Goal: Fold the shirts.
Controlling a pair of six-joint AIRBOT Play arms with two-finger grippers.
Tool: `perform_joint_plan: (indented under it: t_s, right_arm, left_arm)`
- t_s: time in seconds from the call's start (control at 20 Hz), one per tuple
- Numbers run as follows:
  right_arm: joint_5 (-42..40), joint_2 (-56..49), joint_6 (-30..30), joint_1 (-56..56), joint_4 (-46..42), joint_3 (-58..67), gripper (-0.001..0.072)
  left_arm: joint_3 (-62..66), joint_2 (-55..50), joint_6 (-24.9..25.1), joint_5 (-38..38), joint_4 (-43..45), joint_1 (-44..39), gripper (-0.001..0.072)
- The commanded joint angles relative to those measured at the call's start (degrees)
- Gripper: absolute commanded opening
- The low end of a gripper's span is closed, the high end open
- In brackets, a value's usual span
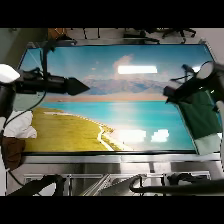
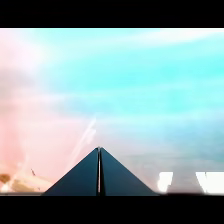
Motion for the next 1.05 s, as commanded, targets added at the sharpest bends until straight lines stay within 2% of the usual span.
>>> perform_joint_plan:
  t_s: [0.0,0.2,0.35,1.0]
  right_arm:
    - [-11.93,5.29,-0.02,11.41,0.28,-14.91,0.0018]
    - [-17.64,5.46,-0.04,16.0,0.85,-21.27,0.0018]
    - [-18.67,5.53,-0.04,16.46,0.87,-21.53,0.0018]
    - [-18.27,5.46,-0.02,16.39,1.49,-21.53,0.0018]
  left_arm:
    - [-14.38,7.58,0.72,4.72,4.85,-4.74,0.001]
    - [-28.04,14.27,0.7,11.04,5.46,-8.13,0.001]
    - [-32.61,17.09,0.57,13.14,5.35,-8.79,0.001]
    - [-33.4,18.93,0.28,12.98,5.38,-8.79,0.0012]
